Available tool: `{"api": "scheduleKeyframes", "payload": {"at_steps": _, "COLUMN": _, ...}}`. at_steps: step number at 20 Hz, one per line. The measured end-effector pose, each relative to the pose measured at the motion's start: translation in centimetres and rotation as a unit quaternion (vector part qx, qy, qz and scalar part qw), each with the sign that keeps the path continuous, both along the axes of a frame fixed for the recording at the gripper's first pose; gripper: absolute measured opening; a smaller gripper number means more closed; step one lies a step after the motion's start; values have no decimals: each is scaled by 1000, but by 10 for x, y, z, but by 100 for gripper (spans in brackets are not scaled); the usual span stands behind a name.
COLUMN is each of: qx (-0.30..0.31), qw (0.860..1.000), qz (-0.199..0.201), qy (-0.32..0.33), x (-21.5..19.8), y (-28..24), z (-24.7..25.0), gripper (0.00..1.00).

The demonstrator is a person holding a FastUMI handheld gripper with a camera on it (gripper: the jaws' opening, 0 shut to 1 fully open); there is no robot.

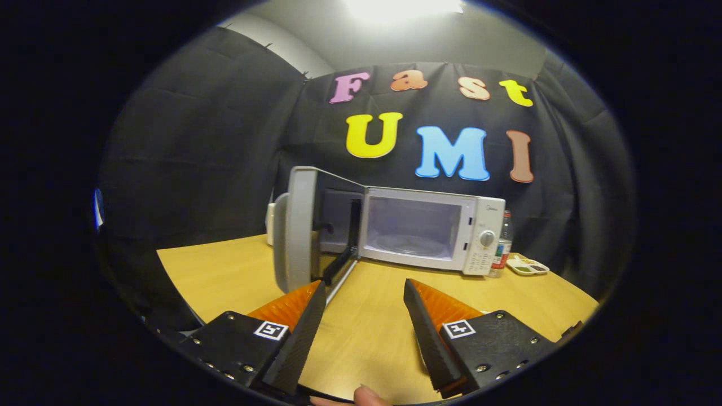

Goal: Open the microwave, put the food inside, and close the microwave door.

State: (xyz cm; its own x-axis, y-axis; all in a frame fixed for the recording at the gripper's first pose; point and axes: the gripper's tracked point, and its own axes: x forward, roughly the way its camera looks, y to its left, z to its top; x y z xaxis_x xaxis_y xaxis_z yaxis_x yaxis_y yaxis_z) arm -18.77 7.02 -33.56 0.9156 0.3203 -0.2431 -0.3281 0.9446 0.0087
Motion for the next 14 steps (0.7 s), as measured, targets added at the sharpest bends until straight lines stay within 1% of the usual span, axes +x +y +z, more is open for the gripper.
{"api": "scheduleKeyframes", "payload": {"at_steps": 2, "qx": -13, "qw": 999, "qz": -46, "qy": 3, "x": 9, "y": -45, "z": -11, "gripper": 85}}
{"api": "scheduleKeyframes", "payload": {"at_steps": 3, "qx": -20, "qw": 998, "qz": -63, "qy": 9, "x": 13, "y": -63, "z": -17, "gripper": 85}}
{"api": "scheduleKeyframes", "payload": {"at_steps": 6, "qx": -41, "qw": 993, "qz": -101, "qy": 37, "x": 22, "y": -102, "z": -45, "gripper": 85}}
{"api": "scheduleKeyframes", "payload": {"at_steps": 9, "qx": -33, "qw": 989, "qz": -115, "qy": 83, "x": 30, "y": -118, "z": -72, "gripper": 85}}
{"api": "scheduleKeyframes", "payload": {"at_steps": 11, "qx": -24, "qw": 985, "qz": -110, "qy": 131, "x": 34, "y": -117, "z": -95, "gripper": 85}}
{"api": "scheduleKeyframes", "payload": {"at_steps": 13, "qx": -3, "qw": 981, "qz": -105, "qy": 165, "x": 36, "y": -116, "z": -105, "gripper": 85}}
{"api": "scheduleKeyframes", "payload": {"at_steps": 14, "qx": -5, "qw": 978, "qz": -110, "qy": 176, "x": 40, "y": -117, "z": -109, "gripper": 85}}
